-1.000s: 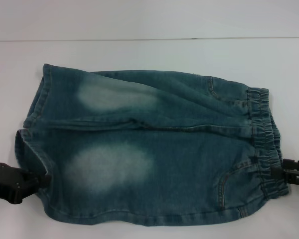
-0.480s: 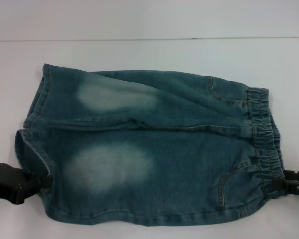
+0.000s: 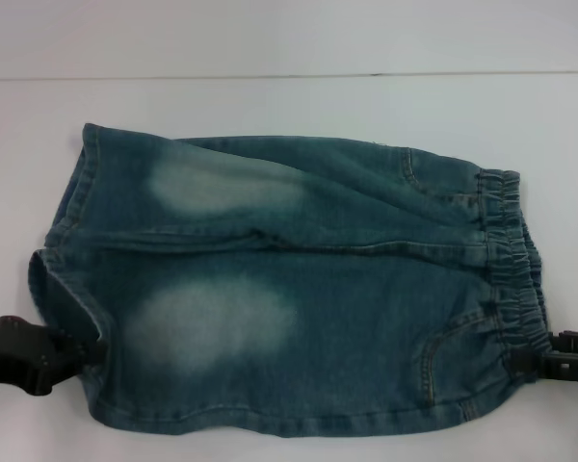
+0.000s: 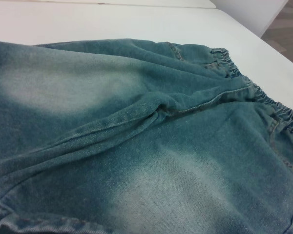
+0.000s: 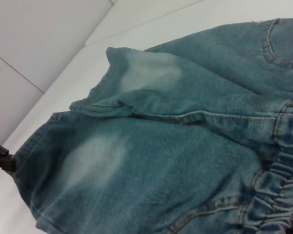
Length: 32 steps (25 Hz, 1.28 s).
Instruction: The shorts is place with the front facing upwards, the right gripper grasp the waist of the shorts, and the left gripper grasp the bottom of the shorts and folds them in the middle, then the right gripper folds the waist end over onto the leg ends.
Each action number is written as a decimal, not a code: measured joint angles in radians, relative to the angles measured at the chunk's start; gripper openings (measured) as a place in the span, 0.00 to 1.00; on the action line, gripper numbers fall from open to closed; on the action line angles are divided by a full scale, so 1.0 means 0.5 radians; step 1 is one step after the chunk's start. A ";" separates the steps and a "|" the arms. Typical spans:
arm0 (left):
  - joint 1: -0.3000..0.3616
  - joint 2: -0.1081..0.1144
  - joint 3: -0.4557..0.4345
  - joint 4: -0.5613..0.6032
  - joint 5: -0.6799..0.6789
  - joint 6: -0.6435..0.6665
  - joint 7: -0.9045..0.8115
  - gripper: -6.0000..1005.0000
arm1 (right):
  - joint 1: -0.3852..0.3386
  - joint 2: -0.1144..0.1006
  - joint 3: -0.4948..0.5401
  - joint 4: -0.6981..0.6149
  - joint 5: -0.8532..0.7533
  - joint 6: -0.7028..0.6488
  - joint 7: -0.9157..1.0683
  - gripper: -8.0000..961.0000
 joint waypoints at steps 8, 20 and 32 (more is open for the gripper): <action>0.010 0.007 0.019 0.001 -0.076 0.011 0.002 0.06 | 0.051 -0.011 -0.104 -0.001 -0.008 0.081 0.098 0.84; 0.017 0.006 0.025 0.003 -0.111 0.009 0.003 0.06 | 0.091 0.005 -0.152 -0.007 0.001 0.101 0.036 0.31; 0.005 0.009 0.008 0.009 -0.149 0.004 0.003 0.05 | 0.133 0.007 -0.116 -0.007 0.022 0.030 0.056 0.08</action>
